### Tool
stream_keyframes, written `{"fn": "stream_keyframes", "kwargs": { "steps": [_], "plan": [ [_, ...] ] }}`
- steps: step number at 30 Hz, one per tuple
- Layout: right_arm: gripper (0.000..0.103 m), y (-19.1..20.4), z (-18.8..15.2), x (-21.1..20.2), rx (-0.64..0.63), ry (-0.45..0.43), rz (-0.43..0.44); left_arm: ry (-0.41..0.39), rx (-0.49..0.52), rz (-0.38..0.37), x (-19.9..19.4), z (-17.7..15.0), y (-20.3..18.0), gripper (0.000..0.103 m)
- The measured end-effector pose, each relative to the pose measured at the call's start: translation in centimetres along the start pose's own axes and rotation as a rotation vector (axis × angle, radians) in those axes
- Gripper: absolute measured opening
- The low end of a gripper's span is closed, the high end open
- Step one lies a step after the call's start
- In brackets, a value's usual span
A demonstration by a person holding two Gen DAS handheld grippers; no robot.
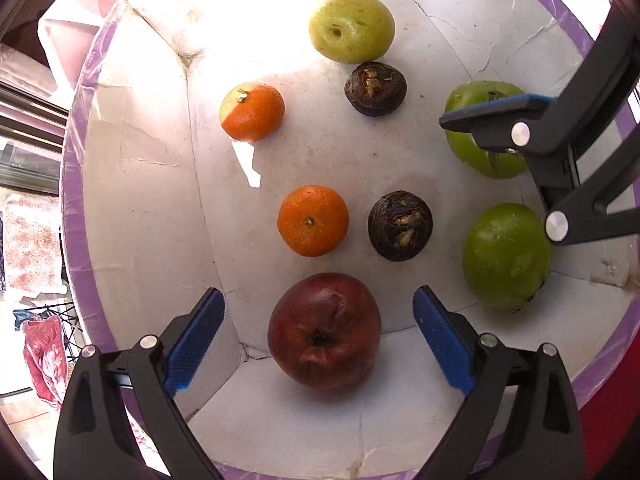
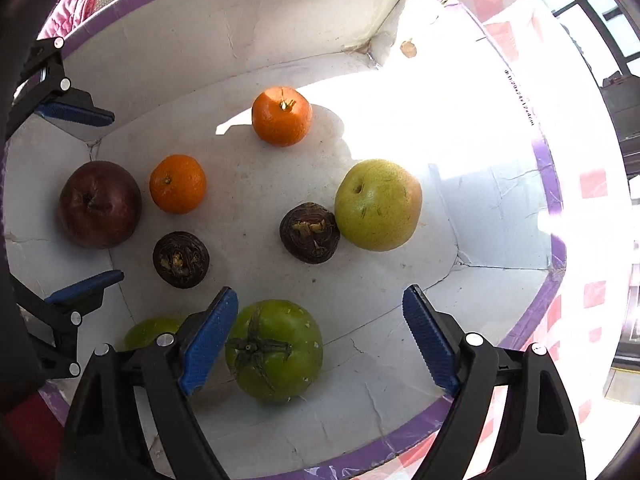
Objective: Organize fruits
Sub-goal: 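Open the left tool to drop the apple while the right tool drops the tomato, then grasp the tangerine with the right tool while the left tool grasps a dark brown fruit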
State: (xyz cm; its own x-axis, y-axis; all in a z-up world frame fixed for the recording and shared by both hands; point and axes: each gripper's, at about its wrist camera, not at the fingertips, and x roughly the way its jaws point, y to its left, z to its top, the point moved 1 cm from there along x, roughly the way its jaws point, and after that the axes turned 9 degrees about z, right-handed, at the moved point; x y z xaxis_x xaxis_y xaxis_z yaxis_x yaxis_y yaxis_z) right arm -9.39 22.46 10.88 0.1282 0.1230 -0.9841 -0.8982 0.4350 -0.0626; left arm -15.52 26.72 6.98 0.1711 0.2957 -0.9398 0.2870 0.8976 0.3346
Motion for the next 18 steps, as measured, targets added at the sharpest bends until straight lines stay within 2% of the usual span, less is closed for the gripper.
{"fn": "stream_keyframes", "kwargs": {
  "steps": [3, 6, 8, 11, 13, 15, 18],
  "plan": [
    [0.087, -2.7, -0.5, -5.0, 0.129, -0.227, 0.045, -0.042, -0.089, 0.001, -1.3, 0.5, 1.2, 0.096],
    [0.087, -5.6, -2.8, -9.0, 0.269, -0.429, 0.113, -0.084, -0.2, -0.006, -2.6, 1.8, 2.5, 0.096],
    [0.088, -7.7, -4.0, -10.2, 0.344, -0.531, 0.136, -0.116, -0.276, 0.0, -3.6, 3.0, 3.3, 0.096],
    [0.088, -13.1, -6.9, -10.5, 0.507, -0.665, 0.165, -0.17, -0.393, 0.02, -5.5, 5.3, 4.2, 0.098],
    [0.088, -17.2, -8.6, -9.1, 0.668, -0.719, 0.178, -0.208, -0.472, 0.036, -6.6, 7.2, 4.3, 0.101],
    [0.088, -20.6, -9.7, -6.6, 0.798, -0.719, 0.175, -0.226, -0.533, 0.058, -7.4, 8.8, 4.2, 0.101],
    [0.084, -24.8, -10.1, -3.3, 0.844, -0.659, 0.136, -0.233, -0.598, 0.115, -7.6, 11.1, 3.8, 0.101]
  ]
}}
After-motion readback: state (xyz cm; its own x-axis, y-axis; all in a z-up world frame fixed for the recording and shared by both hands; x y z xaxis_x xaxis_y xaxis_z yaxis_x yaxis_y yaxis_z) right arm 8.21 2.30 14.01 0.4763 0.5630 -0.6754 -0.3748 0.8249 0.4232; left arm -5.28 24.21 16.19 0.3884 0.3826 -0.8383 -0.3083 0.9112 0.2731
